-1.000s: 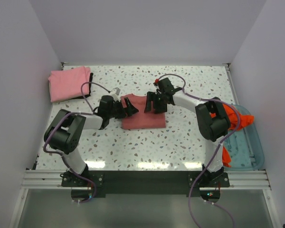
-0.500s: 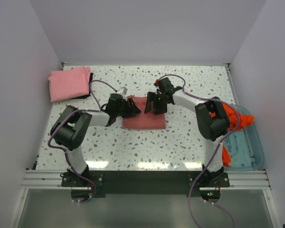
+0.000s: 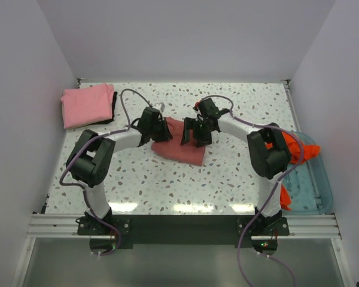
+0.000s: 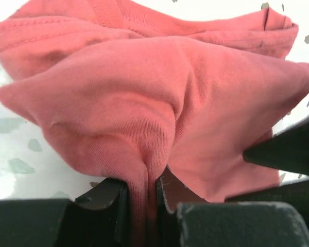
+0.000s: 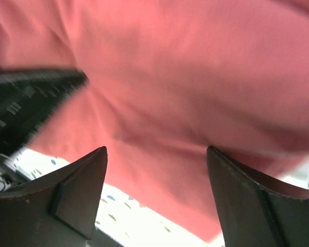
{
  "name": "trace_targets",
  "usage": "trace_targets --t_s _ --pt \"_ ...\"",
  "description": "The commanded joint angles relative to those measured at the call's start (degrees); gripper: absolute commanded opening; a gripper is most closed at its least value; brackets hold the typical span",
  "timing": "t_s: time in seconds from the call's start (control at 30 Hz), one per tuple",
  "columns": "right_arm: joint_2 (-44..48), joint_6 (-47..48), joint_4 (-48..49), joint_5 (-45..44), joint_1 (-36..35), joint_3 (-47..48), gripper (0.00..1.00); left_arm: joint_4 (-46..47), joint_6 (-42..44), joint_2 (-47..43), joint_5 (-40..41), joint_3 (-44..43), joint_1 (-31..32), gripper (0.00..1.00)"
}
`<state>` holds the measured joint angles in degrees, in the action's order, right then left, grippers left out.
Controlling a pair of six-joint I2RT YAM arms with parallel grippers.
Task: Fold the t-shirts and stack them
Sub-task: Neatly place the folded tshirt to the corner
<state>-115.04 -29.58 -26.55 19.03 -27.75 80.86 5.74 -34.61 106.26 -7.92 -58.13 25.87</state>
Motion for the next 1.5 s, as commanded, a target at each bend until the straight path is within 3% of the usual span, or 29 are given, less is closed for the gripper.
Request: trace_targets --t_s 0.0,0.23,0.37,0.6,1.1,1.47 --pt "4.9 1.9 -11.0 -1.5 -0.3 0.2 0.84 -10.4 9.4 -2.8 4.3 -7.4 -2.3 0.00" --pt "14.7 2.7 -16.0 -4.9 0.1 1.1 0.98 -20.8 21.5 -5.9 3.4 -18.0 -6.3 0.00" --pt "18.9 3.1 -16.8 -5.2 0.8 -0.4 0.99 -24.0 25.2 -7.8 2.7 -20.2 -9.3 0.00" --pt "18.2 5.3 -18.0 -3.7 1.6 -1.1 0.99 -28.3 31.1 -7.6 0.8 -26.1 -14.6 0.00" --pt "14.2 5.7 -18.5 -0.2 1.7 3.0 0.99 -34.9 31.8 1.8 -5.7 -49.0 -31.7 0.00" --pt "15.1 4.8 -18.0 -0.2 1.7 1.0 0.99 -36.9 31.4 6.0 -8.1 -55.4 -38.4 0.00"
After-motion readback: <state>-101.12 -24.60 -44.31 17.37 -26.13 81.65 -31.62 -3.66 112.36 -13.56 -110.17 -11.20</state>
